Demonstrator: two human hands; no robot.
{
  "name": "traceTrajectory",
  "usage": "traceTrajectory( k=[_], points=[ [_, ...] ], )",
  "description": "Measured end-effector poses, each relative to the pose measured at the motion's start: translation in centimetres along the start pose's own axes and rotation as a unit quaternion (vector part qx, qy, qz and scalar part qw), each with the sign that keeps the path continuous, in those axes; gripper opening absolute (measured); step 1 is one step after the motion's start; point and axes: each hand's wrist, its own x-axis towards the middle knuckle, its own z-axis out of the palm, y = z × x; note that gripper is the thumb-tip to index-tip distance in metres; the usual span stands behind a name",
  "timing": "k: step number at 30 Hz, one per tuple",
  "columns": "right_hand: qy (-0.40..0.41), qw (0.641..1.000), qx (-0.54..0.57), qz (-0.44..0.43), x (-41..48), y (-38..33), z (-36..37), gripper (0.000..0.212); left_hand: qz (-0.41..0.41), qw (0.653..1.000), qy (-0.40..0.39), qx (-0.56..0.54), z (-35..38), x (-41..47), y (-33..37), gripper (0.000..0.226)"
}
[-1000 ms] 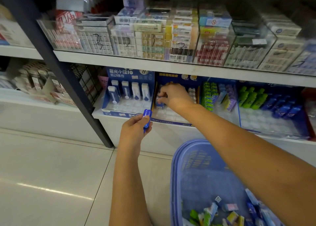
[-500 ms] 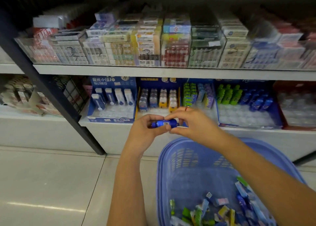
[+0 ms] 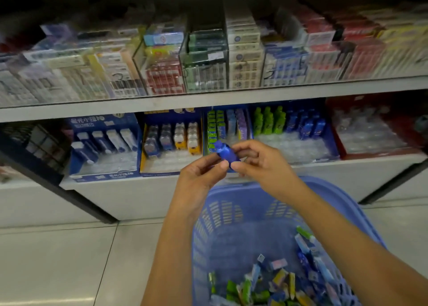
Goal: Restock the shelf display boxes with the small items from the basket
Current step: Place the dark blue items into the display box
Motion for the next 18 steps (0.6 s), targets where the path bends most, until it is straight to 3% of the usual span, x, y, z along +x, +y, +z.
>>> traceTrajectory(
  k=[2, 5, 8, 10, 14, 18],
  points=[
    [-0.015, 0.999, 0.044, 0.020, -0.1, 0.3, -0.8, 0.021, 0.010, 0.999, 0.027, 0.041, 0.8, 0.3, -0.2, 0.023],
    [0.009, 1.000, -0.003, 0.015, -0.3, 0.9, -1.8, 0.024, 0.030, 0.995, 0.043, 0.085, 1.8, 0.8, -1.0, 0.025],
    [0.022, 0.996, -0.087, -0.005, -0.1, 1.2, -2.5, 0.028, 0.039, 0.995, 0.073, 0.057, 3.2, 1.0, -1.8, 0.022],
    [0.015, 0.997, -0.080, 0.004, 0.2, 1.1, -3.1, 0.028, 0.040, 0.995, 0.083, 0.031, 4.1, 1.1, -2.0, 0.018],
    [0.046, 0.999, 0.004, 0.019, 0.6, 0.3, -5.3, 0.017, 0.089, 0.981, 0.087, 0.149, 5.5, 2.1, -2.0, 0.019],
    [0.043, 0.998, -0.047, 0.019, 0.7, -0.7, -8.1, 0.020, 0.122, 0.970, 0.089, 0.188, 7.7, 2.7, -2.0, 0.022]
  ],
)
